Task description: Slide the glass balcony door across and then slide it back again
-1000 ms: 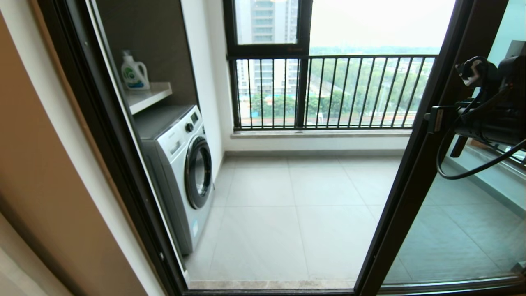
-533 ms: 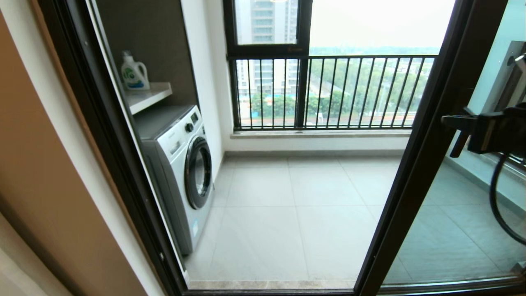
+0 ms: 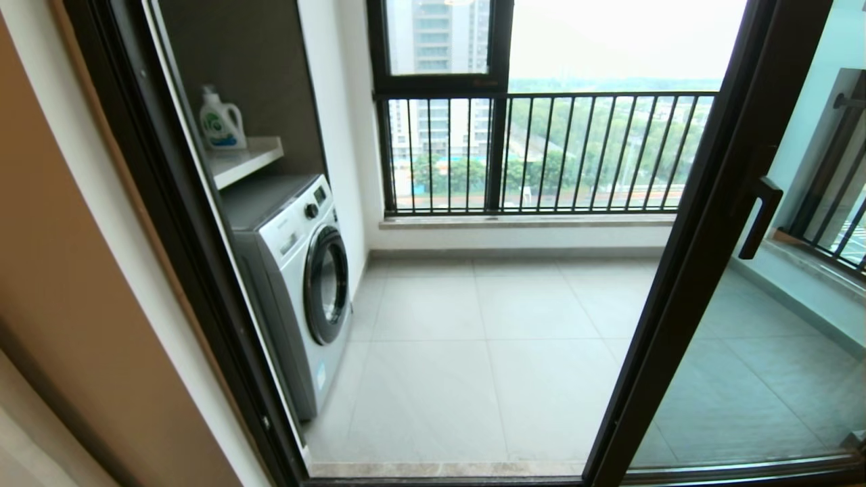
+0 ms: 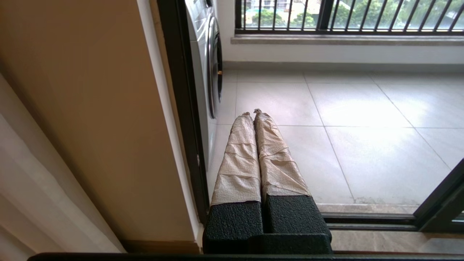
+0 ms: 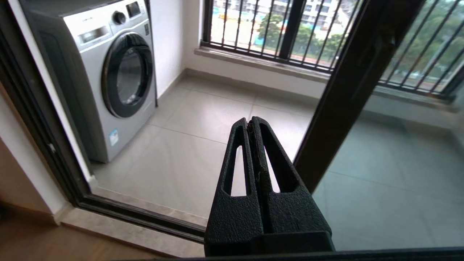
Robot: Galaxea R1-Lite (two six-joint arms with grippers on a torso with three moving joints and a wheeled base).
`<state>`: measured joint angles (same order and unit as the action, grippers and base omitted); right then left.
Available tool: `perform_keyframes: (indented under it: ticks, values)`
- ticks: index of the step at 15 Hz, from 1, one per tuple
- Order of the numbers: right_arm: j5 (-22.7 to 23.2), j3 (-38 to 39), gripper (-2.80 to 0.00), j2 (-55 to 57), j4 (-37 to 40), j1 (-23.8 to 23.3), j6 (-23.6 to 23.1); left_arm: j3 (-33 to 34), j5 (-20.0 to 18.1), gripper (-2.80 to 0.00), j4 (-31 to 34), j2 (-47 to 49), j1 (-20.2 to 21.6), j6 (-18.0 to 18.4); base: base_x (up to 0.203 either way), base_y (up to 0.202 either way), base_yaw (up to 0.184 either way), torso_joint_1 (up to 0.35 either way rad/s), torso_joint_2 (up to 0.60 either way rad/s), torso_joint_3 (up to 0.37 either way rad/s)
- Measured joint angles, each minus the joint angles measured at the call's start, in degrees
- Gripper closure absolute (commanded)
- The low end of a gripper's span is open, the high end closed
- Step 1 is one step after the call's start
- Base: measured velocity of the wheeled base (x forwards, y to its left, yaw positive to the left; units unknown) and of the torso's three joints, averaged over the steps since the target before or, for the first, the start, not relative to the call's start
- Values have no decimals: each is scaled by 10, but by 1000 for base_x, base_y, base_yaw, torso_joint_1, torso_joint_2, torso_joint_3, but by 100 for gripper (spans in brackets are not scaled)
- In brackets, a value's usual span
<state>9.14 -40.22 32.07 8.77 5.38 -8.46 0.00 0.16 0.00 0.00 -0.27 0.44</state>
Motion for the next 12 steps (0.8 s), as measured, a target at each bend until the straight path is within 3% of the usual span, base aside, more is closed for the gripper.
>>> perform_keyframes:
  ticks: [4, 6, 8, 10, 12]
  values:
    - [-37, 35, 0, -180, 131, -30, -49, 0, 0, 0, 0, 0, 0, 0, 0, 0, 0, 0, 0, 0]
    - [-48, 95, 0, -256, 144, -42, -56, 0, 0, 0, 0, 0, 0, 0, 0, 0, 0, 0, 0, 0]
    - [-51, 196, 0, -294, 109, -48, -44, 0, 0, 0, 0, 0, 0, 0, 0, 0, 0, 0, 0, 0]
    - [-53, 321, 0, -311, 27, -51, -44, 0, 0, 0, 0, 0, 0, 0, 0, 0, 0, 0, 0, 0]
    - [-55, 382, 0, -319, -55, -52, -37, 0, 0, 0, 0, 0, 0, 0, 0, 0, 0, 0, 0, 0]
